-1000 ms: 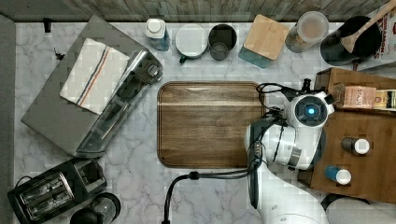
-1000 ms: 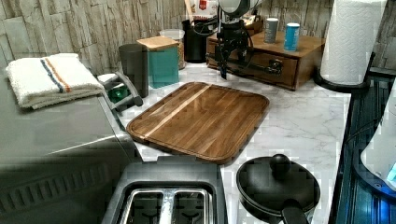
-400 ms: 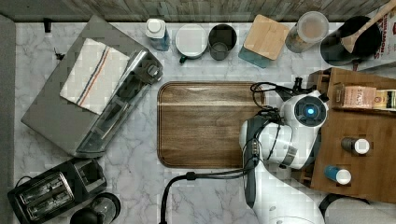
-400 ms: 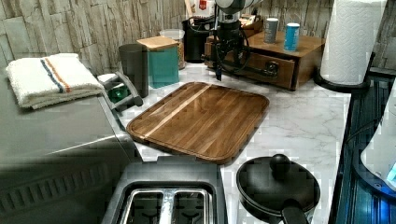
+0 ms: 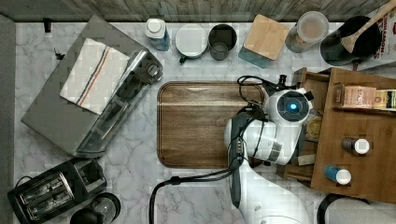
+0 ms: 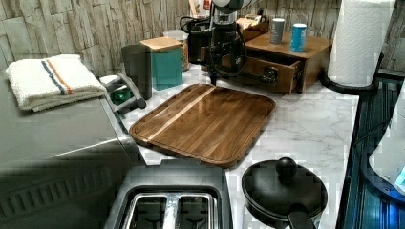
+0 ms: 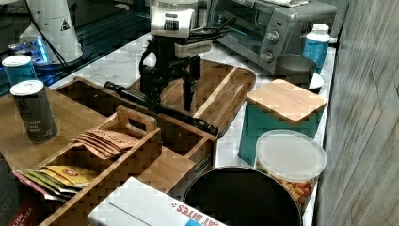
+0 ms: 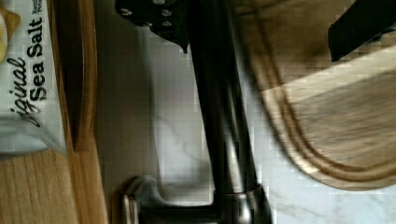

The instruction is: Open the drawer.

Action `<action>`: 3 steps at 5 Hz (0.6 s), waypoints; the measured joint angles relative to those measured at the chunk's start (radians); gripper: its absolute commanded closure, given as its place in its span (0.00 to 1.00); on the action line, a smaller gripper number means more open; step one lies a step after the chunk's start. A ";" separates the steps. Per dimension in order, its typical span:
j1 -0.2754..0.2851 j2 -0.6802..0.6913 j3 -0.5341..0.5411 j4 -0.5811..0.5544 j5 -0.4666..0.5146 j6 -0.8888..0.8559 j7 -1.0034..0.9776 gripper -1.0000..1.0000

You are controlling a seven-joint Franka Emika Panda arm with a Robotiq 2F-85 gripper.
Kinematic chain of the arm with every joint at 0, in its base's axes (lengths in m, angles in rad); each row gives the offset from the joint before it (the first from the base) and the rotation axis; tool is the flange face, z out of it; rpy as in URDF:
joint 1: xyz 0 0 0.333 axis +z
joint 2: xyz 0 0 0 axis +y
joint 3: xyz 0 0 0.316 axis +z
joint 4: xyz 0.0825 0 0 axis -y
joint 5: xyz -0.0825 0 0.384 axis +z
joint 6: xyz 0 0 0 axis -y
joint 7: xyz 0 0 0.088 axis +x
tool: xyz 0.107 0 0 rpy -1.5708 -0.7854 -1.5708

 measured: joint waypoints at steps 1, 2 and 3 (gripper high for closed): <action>0.055 0.000 0.001 0.000 0.000 -0.018 0.032 0.00; 0.074 0.000 0.034 0.002 0.001 -0.023 0.032 0.00; 0.092 -0.004 0.055 0.000 0.001 -0.024 0.032 0.00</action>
